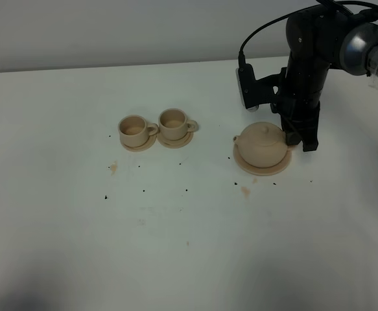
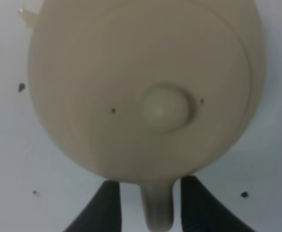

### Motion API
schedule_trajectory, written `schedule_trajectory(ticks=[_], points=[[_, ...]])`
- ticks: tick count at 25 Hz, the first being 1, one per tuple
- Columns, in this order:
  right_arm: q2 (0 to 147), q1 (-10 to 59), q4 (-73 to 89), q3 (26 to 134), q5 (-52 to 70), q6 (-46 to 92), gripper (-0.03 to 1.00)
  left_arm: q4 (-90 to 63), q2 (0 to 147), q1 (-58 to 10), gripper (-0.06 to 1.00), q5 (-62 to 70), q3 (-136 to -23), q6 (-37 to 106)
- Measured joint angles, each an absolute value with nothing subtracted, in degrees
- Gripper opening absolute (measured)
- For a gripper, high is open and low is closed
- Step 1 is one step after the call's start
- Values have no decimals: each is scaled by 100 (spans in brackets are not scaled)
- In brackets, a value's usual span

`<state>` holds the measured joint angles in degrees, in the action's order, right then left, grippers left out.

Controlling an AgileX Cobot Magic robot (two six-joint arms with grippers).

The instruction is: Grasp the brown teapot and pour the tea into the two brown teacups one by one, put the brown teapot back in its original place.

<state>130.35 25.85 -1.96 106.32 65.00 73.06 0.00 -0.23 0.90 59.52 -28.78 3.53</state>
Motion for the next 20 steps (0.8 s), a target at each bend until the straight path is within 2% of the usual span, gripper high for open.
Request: schedule_trajectory(ticks=[20], points=[[13035,2632,-451,10632,6476,6956,33,0,-23,90,33,5952,-2878,353]])
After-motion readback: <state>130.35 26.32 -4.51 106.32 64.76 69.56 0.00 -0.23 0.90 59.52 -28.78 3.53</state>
